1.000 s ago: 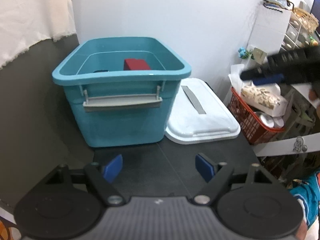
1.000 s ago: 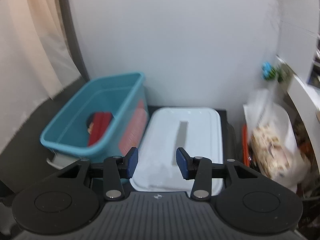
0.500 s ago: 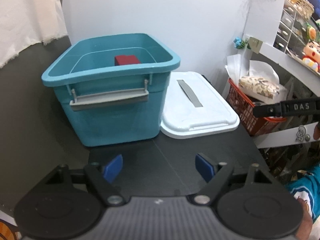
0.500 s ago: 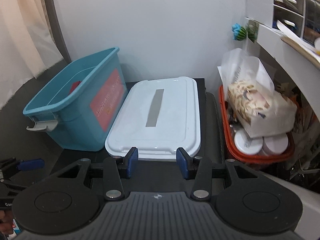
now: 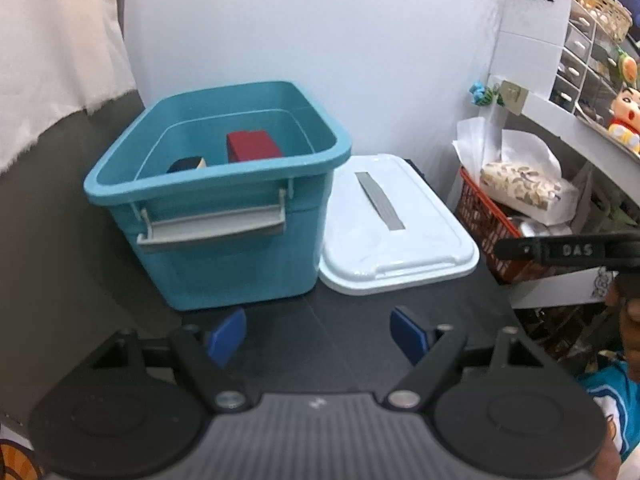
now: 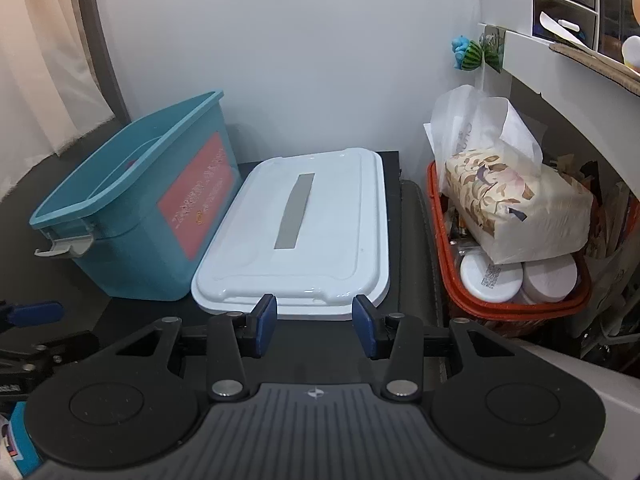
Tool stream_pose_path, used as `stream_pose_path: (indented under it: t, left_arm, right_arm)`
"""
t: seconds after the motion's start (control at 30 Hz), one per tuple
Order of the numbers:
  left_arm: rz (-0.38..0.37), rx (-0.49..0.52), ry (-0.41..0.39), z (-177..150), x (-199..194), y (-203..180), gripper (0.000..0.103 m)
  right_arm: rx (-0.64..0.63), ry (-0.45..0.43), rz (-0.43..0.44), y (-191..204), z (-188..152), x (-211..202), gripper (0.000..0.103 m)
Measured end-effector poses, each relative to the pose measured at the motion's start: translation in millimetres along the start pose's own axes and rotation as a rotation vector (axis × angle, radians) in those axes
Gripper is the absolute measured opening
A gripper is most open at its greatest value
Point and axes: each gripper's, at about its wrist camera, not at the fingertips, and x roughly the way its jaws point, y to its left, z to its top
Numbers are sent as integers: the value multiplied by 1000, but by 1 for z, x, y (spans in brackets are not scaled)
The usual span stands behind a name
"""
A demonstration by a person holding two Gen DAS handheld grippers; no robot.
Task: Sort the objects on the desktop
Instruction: 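Withdraw the right tool from the bin toward the white lidded box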
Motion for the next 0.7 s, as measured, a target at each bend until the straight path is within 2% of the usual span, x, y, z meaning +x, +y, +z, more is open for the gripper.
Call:
stream_pose_path:
  t: [0.23, 0.57, 0.7]
  left_arm:
    - [0, -7, -7, 0, 6, -2, 82]
    - [-19, -5, -3, -9, 20, 0, 82]
    - [-36, -24, 13, -12, 28, 4, 82]
  right_arm:
    - [6, 8, -15, -6, -1, 16, 43]
    - [-4, 23, -50, -8, 0, 46, 44]
    - [29, 27, -76, -15, 4, 56, 44]
